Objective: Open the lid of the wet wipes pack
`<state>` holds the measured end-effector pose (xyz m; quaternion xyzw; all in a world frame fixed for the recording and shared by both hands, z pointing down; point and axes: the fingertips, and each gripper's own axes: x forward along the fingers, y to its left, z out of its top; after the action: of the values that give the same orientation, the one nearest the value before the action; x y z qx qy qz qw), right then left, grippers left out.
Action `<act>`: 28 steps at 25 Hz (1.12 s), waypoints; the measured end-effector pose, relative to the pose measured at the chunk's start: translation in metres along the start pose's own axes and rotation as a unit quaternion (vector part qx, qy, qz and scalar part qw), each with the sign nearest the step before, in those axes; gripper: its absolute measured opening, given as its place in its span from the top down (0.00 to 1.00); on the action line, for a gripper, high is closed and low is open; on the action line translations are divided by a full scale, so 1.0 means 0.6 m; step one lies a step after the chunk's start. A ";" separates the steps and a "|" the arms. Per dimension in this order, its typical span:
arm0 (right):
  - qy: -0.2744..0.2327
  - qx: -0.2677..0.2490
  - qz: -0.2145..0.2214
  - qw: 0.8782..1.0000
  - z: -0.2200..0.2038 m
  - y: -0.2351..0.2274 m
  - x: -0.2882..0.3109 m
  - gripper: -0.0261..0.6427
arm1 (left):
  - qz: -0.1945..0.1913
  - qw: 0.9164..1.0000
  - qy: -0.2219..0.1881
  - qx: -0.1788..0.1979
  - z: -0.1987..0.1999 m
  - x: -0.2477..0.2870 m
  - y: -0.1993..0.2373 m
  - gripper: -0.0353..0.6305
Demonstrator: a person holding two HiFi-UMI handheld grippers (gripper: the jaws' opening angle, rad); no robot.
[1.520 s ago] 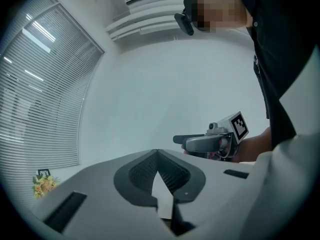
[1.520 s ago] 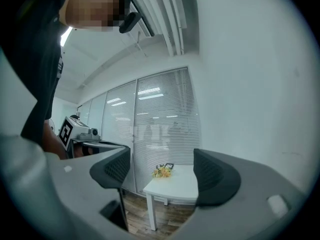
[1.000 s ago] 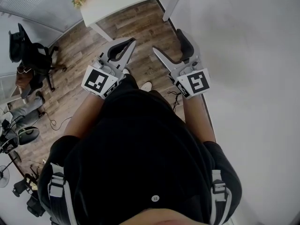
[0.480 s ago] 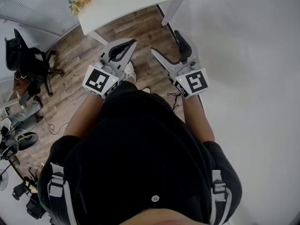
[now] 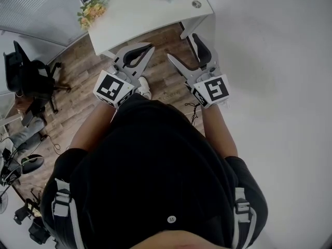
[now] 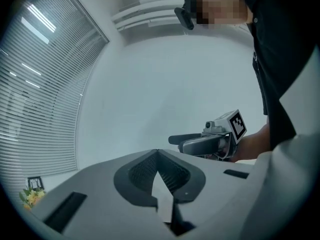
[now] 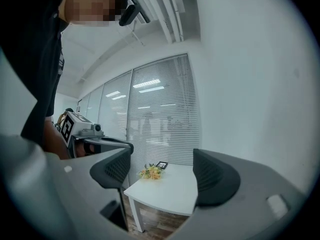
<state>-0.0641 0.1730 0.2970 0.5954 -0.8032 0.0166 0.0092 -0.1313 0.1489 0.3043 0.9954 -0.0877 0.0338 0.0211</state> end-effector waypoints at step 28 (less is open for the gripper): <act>0.023 0.018 0.006 1.000 -0.050 -0.255 0.240 0.41 | 0.037 0.998 0.038 -0.030 -0.054 0.170 0.276 0.94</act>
<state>0.0402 -0.0082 0.3341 0.5903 -0.8058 0.0448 0.0165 -0.0623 -0.0298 0.3497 0.9883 -0.1248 0.0701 0.0533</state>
